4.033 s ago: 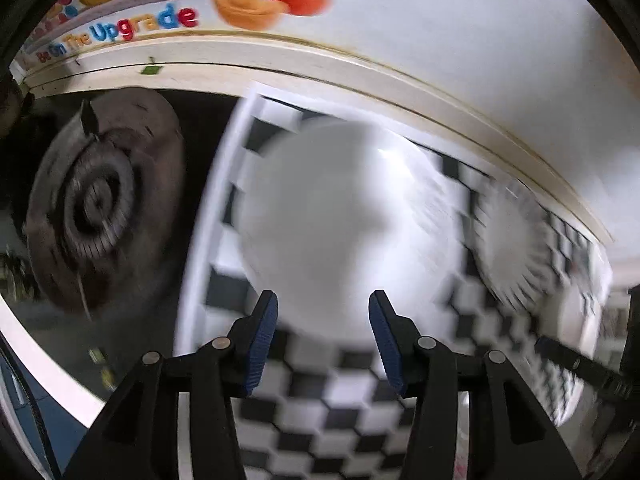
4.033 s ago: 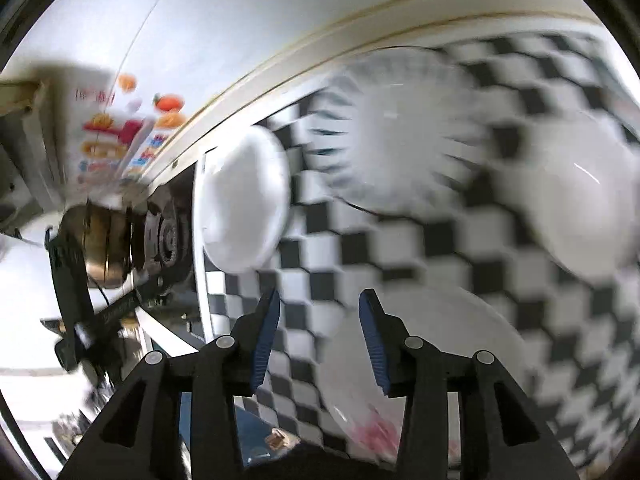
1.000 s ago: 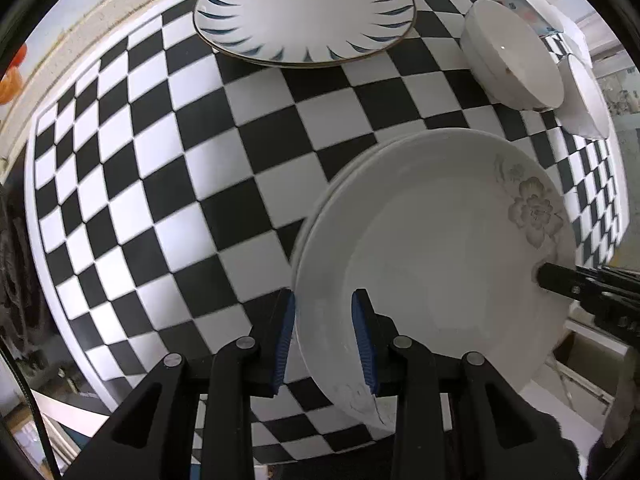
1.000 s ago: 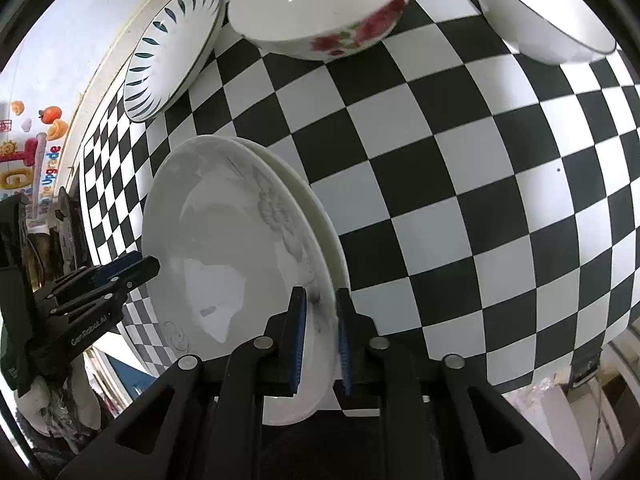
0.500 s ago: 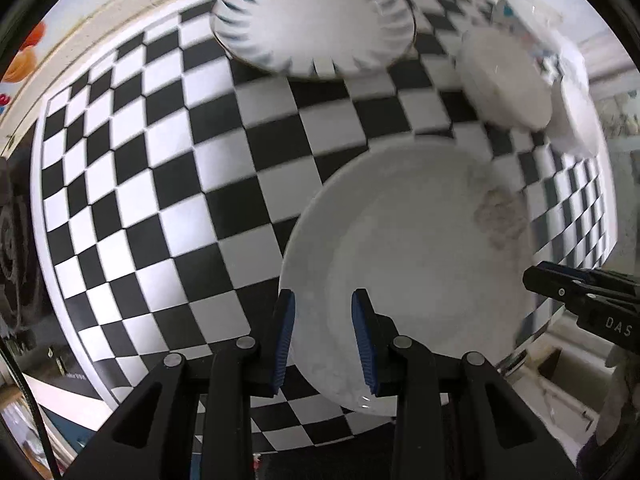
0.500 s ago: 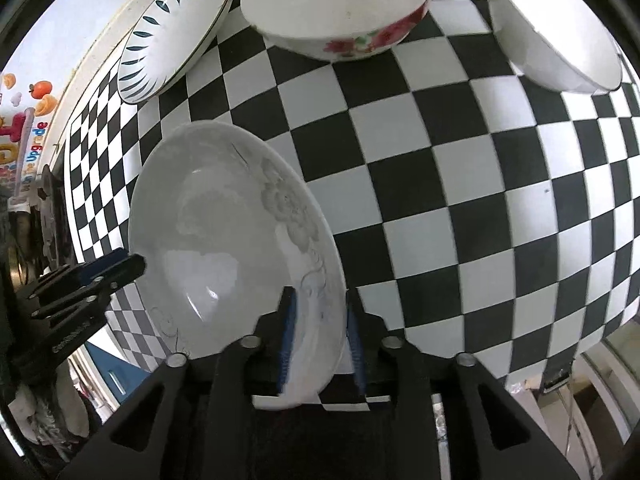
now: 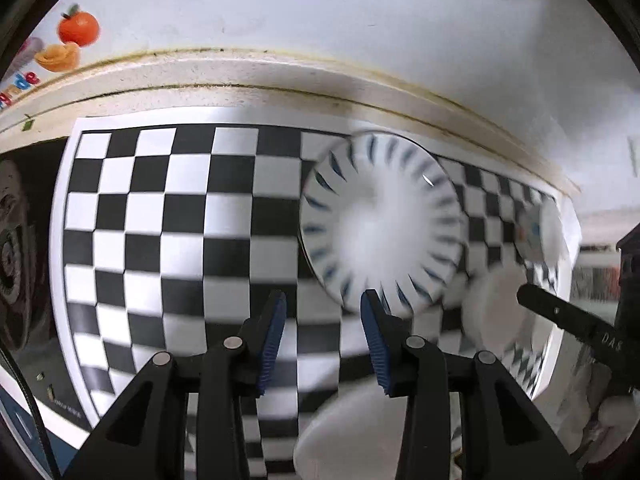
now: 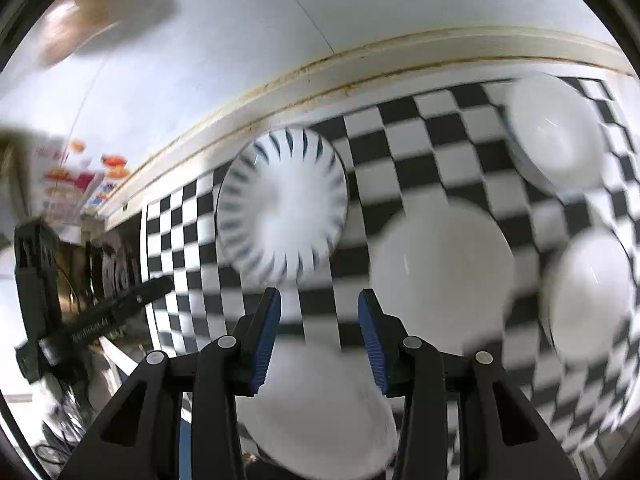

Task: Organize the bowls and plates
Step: 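Grasp the rim of the blue-striped plate with both grippers, then carry the blue-striped plate onto the plate stack and open both grippers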

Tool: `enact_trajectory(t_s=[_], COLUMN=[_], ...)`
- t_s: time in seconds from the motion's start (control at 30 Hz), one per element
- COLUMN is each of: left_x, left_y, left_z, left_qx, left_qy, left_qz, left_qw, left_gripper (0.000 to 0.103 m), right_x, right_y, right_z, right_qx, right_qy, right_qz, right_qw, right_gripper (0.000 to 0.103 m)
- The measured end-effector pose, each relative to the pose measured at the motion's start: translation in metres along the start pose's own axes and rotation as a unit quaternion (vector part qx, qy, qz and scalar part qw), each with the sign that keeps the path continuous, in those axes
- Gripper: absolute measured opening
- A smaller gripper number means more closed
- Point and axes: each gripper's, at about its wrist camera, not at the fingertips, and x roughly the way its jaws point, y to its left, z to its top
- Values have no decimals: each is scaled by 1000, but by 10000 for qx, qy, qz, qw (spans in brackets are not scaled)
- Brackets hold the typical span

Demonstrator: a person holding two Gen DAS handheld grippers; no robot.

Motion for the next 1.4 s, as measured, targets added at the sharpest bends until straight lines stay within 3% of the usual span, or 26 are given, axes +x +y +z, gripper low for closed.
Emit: enact_trajectory(t_s=[0.13, 0.33, 0.4, 0.43, 0.53, 0.57, 0.7, 1.0, 1.4], left_x=[45, 85, 90, 91, 92, 91, 82, 18, -54], left_y=[9, 10, 8, 7, 4, 3, -4, -28, -48], left_z=[26, 44, 46, 47, 47, 46, 39, 4, -83], left_qx=[-294, -460, -433, -451, -418, -417, -376, -93, 401], left_qy=[334, 581, 585, 571, 468, 460, 345, -153, -503], left_qz=[-116, -26, -21, 38, 134, 159, 290, 195, 82], left_qw=[9989, 9972, 9973, 9973, 9979, 9979, 9983, 9997, 9979], left_gripper=[36, 35, 20, 20, 19, 19, 19, 19, 19], right_x=[53, 112, 124, 129, 140, 140, 134, 78, -19], right_y=[-8, -17, -21, -23, -24, -23, -12, -4, -1], right_z=[57, 96, 101, 102, 102, 102, 98, 74, -15], right_qx=[138, 84, 46, 33, -79, -102, -402, -487, -506], right_qy=[396, 893, 1000, 1025, 1137, 1112, 957, 633, 103], right_qz=[170, 47, -5, 3, 61, 74, -144, 45, 244], right_qw=[9990, 9960, 9950, 9947, 9935, 9937, 9945, 9968, 9984], right_gripper=[43, 43, 43, 40, 12, 12, 12, 11, 11])
